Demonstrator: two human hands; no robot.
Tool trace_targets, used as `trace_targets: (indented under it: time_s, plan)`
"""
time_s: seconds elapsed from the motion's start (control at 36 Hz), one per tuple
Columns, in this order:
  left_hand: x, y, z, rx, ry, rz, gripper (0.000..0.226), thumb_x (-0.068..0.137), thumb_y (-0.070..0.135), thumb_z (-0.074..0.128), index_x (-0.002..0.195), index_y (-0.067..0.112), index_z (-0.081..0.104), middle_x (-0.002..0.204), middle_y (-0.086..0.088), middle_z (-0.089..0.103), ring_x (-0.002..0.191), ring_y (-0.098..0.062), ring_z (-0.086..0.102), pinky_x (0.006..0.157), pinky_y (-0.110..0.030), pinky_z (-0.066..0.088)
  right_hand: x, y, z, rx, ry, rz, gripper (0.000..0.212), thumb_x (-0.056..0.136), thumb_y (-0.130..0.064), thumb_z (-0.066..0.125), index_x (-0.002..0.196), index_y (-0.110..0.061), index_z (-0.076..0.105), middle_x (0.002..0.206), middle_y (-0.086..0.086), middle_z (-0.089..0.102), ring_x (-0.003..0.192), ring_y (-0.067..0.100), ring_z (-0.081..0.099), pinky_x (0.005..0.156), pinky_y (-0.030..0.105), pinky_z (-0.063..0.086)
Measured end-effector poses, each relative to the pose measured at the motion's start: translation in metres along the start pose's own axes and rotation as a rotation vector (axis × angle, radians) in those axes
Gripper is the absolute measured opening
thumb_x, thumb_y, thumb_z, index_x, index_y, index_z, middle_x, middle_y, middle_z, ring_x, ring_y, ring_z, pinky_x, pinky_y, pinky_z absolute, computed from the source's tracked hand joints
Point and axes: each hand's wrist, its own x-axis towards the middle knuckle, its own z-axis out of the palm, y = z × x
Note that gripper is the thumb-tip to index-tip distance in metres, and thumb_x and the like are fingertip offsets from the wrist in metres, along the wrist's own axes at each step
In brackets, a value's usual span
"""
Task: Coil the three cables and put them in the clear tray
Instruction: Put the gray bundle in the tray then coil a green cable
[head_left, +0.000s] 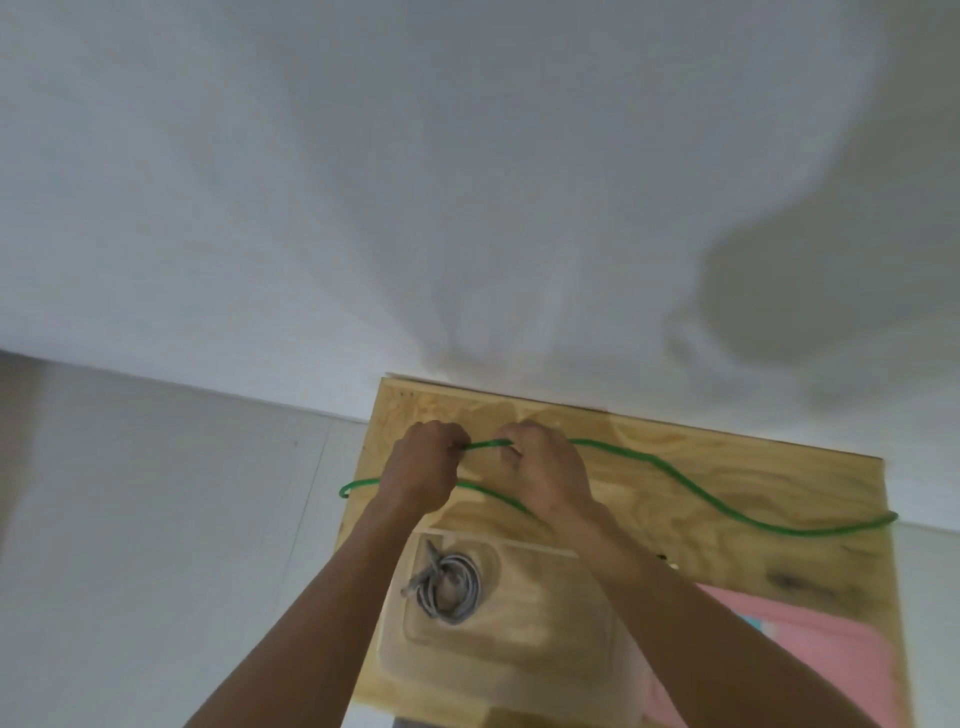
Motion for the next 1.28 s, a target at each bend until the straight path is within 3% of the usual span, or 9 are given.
trace_targets:
  time_s: [0.22, 0.44, 0.61, 0.78, 0.92, 1.0, 1.14, 1.19, 1.28]
  plan:
    - [-0.031, 0.039, -0.033, -0.301, 0.373, 0.084, 0.021, 0.089, 0.014, 0.069, 0.108, 0.018, 0.076, 0.120, -0.002, 0.065, 0.121, -0.017, 0.052, 0.095, -0.017, 0.033, -0.036, -0.028, -0.057, 0.095, 0.213, -0.007, 0.021, 0.099, -0.033, 0.059, 0.117, -0.031, 0.070, 0.110, -0.009, 0.073, 0.091, 0.019, 0.066, 0.077, 0.033, 0.051]
    - [-0.083, 0.071, -0.065, -0.325, 0.480, 0.268, 0.018, 0.085, 0.018, 0.075, 0.103, 0.019, 0.077, 0.113, 0.003, 0.068, 0.114, -0.015, 0.056, 0.091, -0.016, 0.037, -0.102, -0.049, -0.106, 0.029, 0.378, -0.091, 0.023, 0.099, -0.043, 0.057, 0.117, -0.037, 0.070, 0.112, -0.017, 0.071, 0.107, 0.011, 0.055, 0.080, 0.031, 0.045]
    - [-0.133, 0.096, -0.092, -0.415, 0.412, 0.382, 0.007, 0.089, 0.023, 0.072, 0.093, 0.021, 0.077, 0.082, 0.011, 0.072, 0.078, -0.010, 0.064, 0.070, -0.017, 0.048, -0.145, -0.058, -0.142, -0.011, 0.475, -0.270, 0.021, 0.097, -0.039, 0.060, 0.112, -0.034, 0.074, 0.094, -0.013, 0.071, 0.100, 0.012, 0.041, 0.084, 0.036, 0.045]
    - [-0.176, 0.124, -0.118, -0.575, 0.333, 0.445, 0.008, 0.090, 0.020, 0.071, 0.094, 0.021, 0.079, 0.072, 0.010, 0.075, 0.066, -0.001, 0.066, 0.067, -0.019, 0.052, -0.180, -0.071, -0.178, 0.109, 0.543, -0.440, 0.013, 0.097, -0.031, 0.064, 0.106, -0.033, 0.073, 0.089, -0.009, 0.068, 0.082, 0.013, 0.062, 0.078, 0.044, 0.054]
    - [-0.209, 0.149, -0.144, -0.778, 0.194, 0.498, 0.012, 0.092, 0.019, 0.069, 0.099, 0.013, 0.078, 0.083, -0.004, 0.079, 0.083, -0.022, 0.075, 0.084, -0.045, 0.060, -0.205, -0.088, -0.215, 0.154, 0.545, -0.507, 0.016, 0.096, -0.023, 0.066, 0.108, -0.026, 0.076, 0.091, -0.003, 0.069, 0.081, 0.011, 0.061, 0.075, 0.026, 0.049]
    - [-0.229, 0.167, -0.162, -0.889, 0.092, 0.554, 0.021, 0.094, 0.020, 0.063, 0.102, 0.005, 0.075, 0.089, -0.012, 0.078, 0.088, -0.025, 0.076, 0.086, -0.044, 0.060, -0.219, -0.097, -0.238, 0.209, 0.516, -0.533, 0.016, 0.096, -0.023, 0.066, 0.108, -0.027, 0.077, 0.095, -0.005, 0.072, 0.087, 0.009, 0.064, 0.076, 0.014, 0.046]
    - [-0.246, 0.194, -0.184, -1.035, -0.112, 0.636, 0.031, 0.091, 0.018, 0.061, 0.110, -0.004, 0.069, 0.098, -0.023, 0.075, 0.095, -0.035, 0.073, 0.081, -0.038, 0.060, -0.240, -0.107, -0.277, 0.288, 0.475, -0.608, 0.015, 0.094, -0.020, 0.069, 0.105, -0.023, 0.078, 0.099, -0.009, 0.076, 0.095, 0.009, 0.069, 0.086, 0.021, 0.053]
    - [-0.252, 0.207, -0.187, -1.103, -0.179, 0.670, 0.033, 0.087, 0.018, 0.062, 0.110, -0.005, 0.068, 0.095, -0.023, 0.074, 0.092, -0.035, 0.073, 0.077, -0.036, 0.060, -0.250, -0.107, -0.290, 0.354, 0.464, -0.656, 0.016, 0.094, -0.016, 0.069, 0.108, -0.016, 0.078, 0.096, -0.003, 0.078, 0.088, 0.010, 0.071, 0.083, 0.021, 0.056]
    - [-0.258, 0.228, -0.186, -1.227, -0.224, 0.736, 0.026, 0.087, 0.015, 0.058, 0.103, -0.003, 0.067, 0.083, -0.013, 0.073, 0.080, -0.025, 0.073, 0.070, -0.030, 0.059, -0.255, -0.102, -0.303, 0.530, 0.493, -0.681, 0.016, 0.091, -0.016, 0.073, 0.106, -0.012, 0.075, 0.079, 0.005, 0.073, 0.062, 0.010, 0.063, 0.063, 0.022, 0.049]
